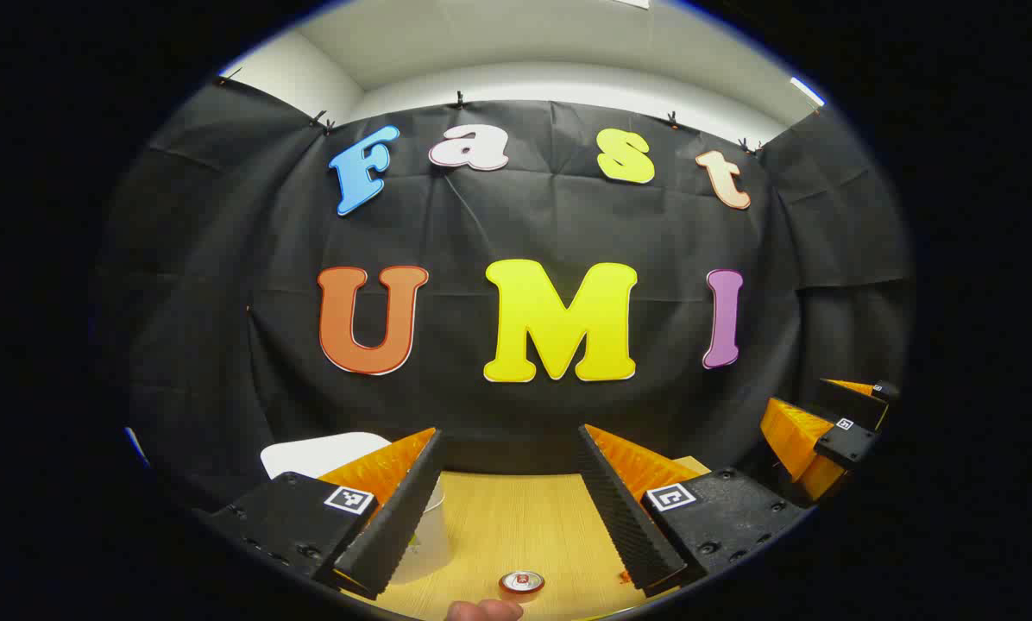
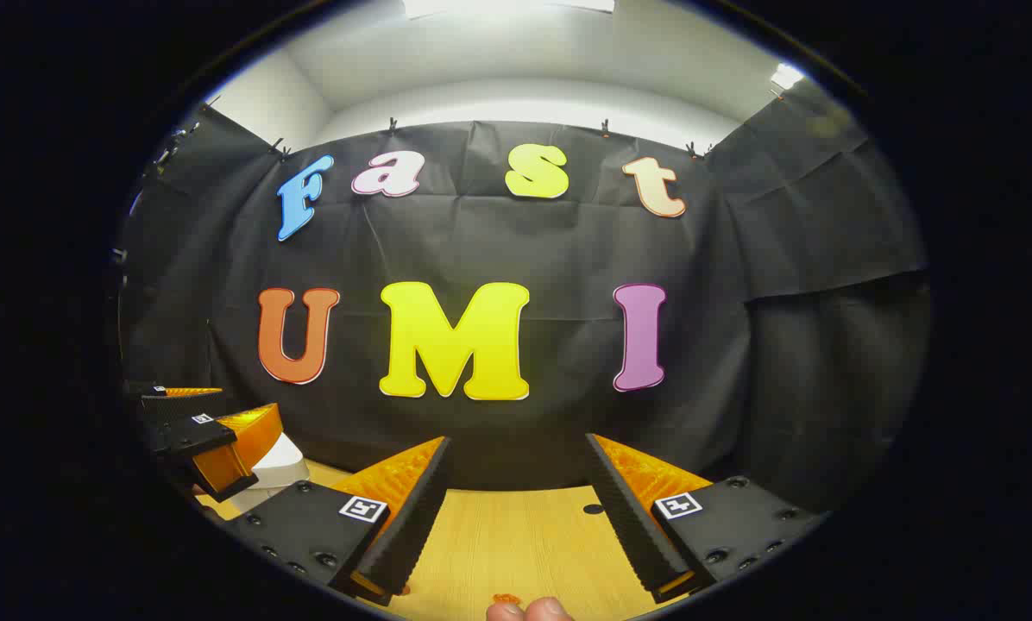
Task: Press the lid of the desktop garbage bin to open it, pick up the crumpled paper on the desktop and throw it into the bin, then pick up the pop can on the desktop and drop it into the bin, and finally close the garbage bin lid.
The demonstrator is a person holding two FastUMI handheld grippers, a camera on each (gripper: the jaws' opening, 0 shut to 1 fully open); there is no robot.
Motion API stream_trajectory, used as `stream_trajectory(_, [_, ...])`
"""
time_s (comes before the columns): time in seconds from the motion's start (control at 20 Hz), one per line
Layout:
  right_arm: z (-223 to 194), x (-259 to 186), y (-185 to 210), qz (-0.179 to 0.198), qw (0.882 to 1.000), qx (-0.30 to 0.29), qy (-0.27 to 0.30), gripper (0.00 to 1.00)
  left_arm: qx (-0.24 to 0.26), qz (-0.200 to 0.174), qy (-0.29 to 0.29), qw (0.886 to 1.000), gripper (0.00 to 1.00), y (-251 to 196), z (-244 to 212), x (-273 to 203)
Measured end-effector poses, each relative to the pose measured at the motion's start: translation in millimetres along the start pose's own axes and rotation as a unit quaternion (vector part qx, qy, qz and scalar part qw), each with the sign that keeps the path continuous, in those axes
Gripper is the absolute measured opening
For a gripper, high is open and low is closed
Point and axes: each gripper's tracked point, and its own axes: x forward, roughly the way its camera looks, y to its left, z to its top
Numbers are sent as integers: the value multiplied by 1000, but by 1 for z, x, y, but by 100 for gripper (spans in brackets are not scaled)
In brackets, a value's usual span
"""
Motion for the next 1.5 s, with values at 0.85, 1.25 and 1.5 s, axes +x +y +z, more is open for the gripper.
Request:
stream_trajectory(0.85, [-1, -5, -4, -3, 1000, 4, 7, 96, 11, 3, -13, 1000, 99, 3, 9, -1])
stream_trajectory(1.25, [1, 0, -5, 4, 1000, 10, 8, 96, 15, 29, -12, 999, 98, 12, 13, 2])
stream_trajectory(1.5, [-1, 8, -13, 6, 1000, 11, 10, 96, 14, 69, -9, 997, 98, 34, 11, 9])
